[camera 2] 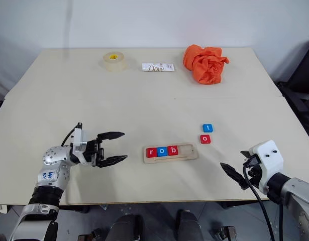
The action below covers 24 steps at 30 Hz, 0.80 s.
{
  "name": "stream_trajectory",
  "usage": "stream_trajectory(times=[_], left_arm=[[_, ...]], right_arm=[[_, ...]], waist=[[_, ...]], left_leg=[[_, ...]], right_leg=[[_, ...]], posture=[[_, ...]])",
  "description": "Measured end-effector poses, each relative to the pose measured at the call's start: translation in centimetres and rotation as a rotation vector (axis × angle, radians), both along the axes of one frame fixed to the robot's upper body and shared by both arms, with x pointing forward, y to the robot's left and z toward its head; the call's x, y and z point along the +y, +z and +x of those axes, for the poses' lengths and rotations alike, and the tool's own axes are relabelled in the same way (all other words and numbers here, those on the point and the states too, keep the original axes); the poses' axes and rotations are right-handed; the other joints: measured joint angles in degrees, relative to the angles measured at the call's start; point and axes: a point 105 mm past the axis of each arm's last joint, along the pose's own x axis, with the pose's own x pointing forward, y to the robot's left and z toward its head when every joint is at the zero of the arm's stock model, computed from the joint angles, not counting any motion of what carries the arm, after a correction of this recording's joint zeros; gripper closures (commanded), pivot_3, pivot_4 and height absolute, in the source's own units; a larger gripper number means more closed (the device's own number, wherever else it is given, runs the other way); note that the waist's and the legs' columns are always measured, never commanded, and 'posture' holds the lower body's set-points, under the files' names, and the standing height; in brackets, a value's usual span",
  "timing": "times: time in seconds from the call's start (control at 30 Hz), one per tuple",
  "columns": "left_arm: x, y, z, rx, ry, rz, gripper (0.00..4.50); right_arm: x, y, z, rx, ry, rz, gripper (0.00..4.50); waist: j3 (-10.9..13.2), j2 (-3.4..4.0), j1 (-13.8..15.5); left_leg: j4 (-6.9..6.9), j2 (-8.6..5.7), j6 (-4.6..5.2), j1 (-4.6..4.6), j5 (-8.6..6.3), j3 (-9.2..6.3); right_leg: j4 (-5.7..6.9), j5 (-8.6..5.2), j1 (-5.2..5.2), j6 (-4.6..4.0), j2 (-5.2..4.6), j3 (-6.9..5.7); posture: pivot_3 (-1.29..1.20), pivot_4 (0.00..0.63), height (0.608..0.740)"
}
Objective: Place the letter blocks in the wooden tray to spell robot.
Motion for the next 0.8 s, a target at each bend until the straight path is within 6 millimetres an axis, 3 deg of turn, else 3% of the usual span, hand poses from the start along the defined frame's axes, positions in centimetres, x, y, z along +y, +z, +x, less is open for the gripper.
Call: stream_trajectory(times=[0.33,0.6,0.8], left_arm=[[-0.7,-0.5,-1.2,0.012,0.022,-0.027,0.0],[-0.9,-0.6,-1.5,0.019,0.044,-0.039,0.0],[-1.0,-0.4,-1.6,0.011,0.058,-0.043,0.0]], right_arm=[[3.5,-0.3,4.2,-0.039,-0.174,0.13,0.02],[6.2,-0.9,7.5,-0.028,-0.215,0.154,0.02],[6.6,-2.0,8.5,0.004,-0.235,0.135,0.02]], waist=[[-0.02,-0.02,-0.17],[-0.02,-0.01,-0.23],[-0.02,-0.01,-0.2]], left_leg=[[0.0,0.02,-0.01,0.0,0.01,-0.03],[-0.02,0.02,-0.01,-0.02,0.01,-0.02],[-0.03,0.01,-0.01,-0.04,0.01,-0.01]], right_leg=[[0.09,-0.04,-0.04,-0.07,0.01,0.0],[0.1,-0.05,-0.06,-0.09,0.01,-0.01],[0.09,-0.05,-0.06,-0.09,0.01,-0.01]], posture=[[0.0,0.15,0.74],[0.0,0.15,0.74],[0.0,0.15,0.74]])
